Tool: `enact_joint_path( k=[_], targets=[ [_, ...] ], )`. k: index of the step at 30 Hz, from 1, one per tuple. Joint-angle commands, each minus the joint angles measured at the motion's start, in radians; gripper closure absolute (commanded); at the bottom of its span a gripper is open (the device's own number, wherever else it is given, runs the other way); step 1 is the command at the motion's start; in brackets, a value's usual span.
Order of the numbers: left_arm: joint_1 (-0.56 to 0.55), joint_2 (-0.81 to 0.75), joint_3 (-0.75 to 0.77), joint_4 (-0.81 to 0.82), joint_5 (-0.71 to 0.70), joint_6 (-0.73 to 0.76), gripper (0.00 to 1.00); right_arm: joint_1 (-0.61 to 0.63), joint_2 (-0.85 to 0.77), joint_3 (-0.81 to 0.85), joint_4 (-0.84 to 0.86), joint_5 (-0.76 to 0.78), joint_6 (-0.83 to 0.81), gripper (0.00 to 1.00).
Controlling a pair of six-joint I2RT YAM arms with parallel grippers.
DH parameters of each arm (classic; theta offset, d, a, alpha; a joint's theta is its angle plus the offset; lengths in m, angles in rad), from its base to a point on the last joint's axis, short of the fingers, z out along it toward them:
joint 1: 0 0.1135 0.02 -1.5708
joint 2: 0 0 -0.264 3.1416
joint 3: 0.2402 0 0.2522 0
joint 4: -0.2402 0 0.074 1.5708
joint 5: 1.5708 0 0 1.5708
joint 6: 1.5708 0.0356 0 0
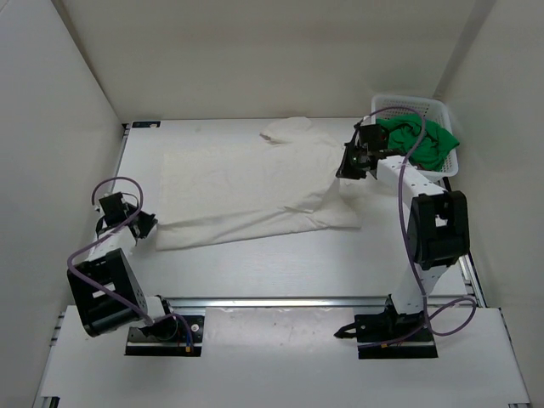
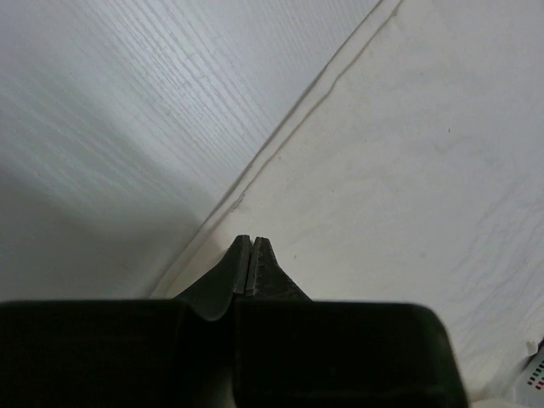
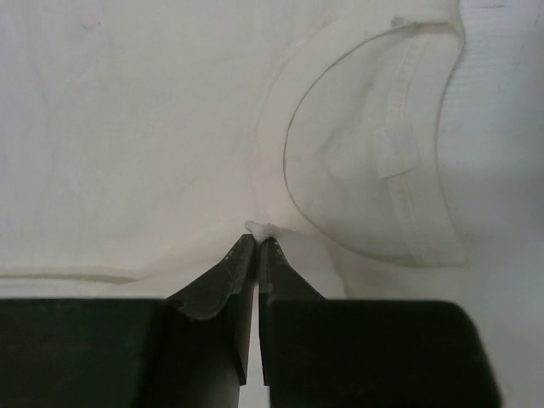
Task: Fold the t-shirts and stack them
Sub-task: Fold the flattened tshirt in 1/3 of the way
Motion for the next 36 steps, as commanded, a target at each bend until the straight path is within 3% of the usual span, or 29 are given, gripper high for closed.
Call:
enact_joint_path(
  k=[1, 6, 10, 16, 17, 22, 27, 29, 31, 33, 36],
  targets=[
    [0.013, 0.011, 0.034, 0.066, 0.013, -0.024, 1.0, -0.027, 0.046, 0.078, 0.037, -0.003, -0.019, 1.0],
    [0.013, 0.09, 0.067, 0.086, 0.029, -0.027, 0.97, -0.04, 0.167, 0.174, 0.016, -0.011, -0.029, 1.0],
    [0.022, 0.113, 0.069, 0.104, 0.049, -0.035, 0.87, -0.03, 0.254, 0.281, 0.011, -0.011, -0.036, 1.0],
    [0.04, 0.094, 0.086, 0.11, 0.067, -0.038, 0.69, -0.032, 0.256, 0.313, 0.046, -0.017, -0.029, 1.0],
    [0.052, 0.088, 0.086, 0.116, 0.087, -0.046, 0.57, -0.032, 0.241, 0.306, 0.057, -0.019, -0.024, 0.99],
    [0.033, 0.004, 0.064, 0.143, 0.131, -0.066, 0.49, -0.03, 0.134, 0.205, 0.085, 0.003, -0.023, 0.76],
    [-0.13, -0.191, -0.056, 0.146, 0.064, -0.073, 0.52, -0.063, -0.099, -0.088, 0.21, 0.012, 0.074, 0.71],
    [-0.223, -0.248, -0.118, 0.173, 0.061, -0.079, 0.54, -0.079, -0.173, -0.264, 0.285, 0.01, 0.1, 0.84],
    [-0.32, -0.254, -0.163, 0.175, 0.041, -0.067, 0.56, -0.102, -0.224, -0.354, 0.304, 0.023, 0.099, 0.86],
    [-0.462, -0.23, -0.158, 0.164, 0.003, -0.049, 0.58, -0.151, -0.274, -0.435, 0.312, 0.004, 0.089, 0.79],
    [-0.587, -0.194, -0.149, 0.205, -0.055, -0.058, 0.58, -0.188, -0.29, -0.484, 0.318, -0.043, 0.071, 0.73]
  ],
)
